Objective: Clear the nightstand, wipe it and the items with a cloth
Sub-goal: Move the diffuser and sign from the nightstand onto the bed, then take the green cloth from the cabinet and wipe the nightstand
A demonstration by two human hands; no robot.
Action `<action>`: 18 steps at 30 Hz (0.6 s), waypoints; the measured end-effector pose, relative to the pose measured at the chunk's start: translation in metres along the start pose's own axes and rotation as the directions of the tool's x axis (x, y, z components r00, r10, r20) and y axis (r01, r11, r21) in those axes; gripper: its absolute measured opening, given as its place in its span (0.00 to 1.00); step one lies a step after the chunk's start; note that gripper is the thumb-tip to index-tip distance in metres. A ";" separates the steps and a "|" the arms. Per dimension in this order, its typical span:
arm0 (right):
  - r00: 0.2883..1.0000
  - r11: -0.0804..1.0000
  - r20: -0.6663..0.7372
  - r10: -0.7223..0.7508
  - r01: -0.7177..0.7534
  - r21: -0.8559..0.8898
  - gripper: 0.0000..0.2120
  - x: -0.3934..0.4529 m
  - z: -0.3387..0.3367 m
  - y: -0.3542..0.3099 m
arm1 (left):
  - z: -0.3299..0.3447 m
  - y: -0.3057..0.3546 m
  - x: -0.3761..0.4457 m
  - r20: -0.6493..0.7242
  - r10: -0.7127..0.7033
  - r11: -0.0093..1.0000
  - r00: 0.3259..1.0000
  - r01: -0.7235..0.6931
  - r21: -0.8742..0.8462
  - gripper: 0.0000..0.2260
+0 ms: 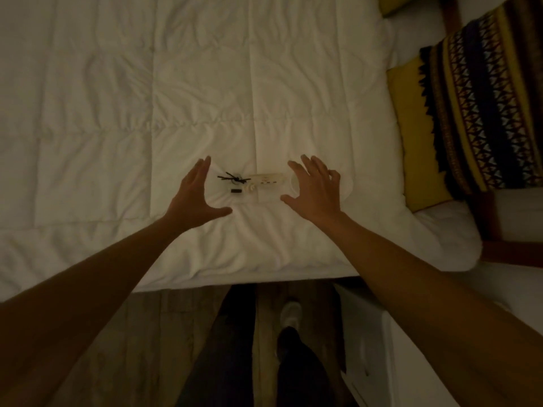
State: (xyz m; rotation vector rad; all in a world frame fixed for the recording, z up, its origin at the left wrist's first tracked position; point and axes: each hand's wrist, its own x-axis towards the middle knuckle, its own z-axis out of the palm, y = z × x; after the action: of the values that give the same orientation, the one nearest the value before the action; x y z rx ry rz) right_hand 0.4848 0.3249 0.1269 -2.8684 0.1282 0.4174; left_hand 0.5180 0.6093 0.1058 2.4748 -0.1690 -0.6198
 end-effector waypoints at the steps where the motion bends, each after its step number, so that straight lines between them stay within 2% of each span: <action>1: 1.000 1.000 -0.001 -0.001 0.001 0.022 0.41 -0.009 -0.007 0.000 | -0.005 0.007 -0.009 -0.015 0.026 1.000 1.000 -0.026 0.012 0.60; 10: 0.993 0.989 -0.001 -0.115 0.115 0.097 0.49 -0.093 -0.061 -0.004 | -0.038 0.063 -0.102 -0.199 0.020 0.997 0.980 -0.035 -0.072 0.58; 13: 0.982 0.981 0.020 -0.189 0.188 0.046 0.50 -0.110 -0.073 -0.020 | -0.051 0.064 -0.141 -0.288 -0.060 0.993 0.956 0.028 -0.115 0.51; 18: 0.925 0.925 0.021 -0.379 0.379 -0.019 0.50 -0.123 -0.093 -0.094 | -0.078 0.039 -0.220 -0.397 -0.207 0.973 0.894 0.146 -0.179 0.37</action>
State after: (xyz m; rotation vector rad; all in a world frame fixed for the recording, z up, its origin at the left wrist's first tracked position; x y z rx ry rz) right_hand 0.4041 0.3994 0.2698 -2.8155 -0.4326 0.3645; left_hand 0.3603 0.6717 0.2714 2.4302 0.2615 -0.1573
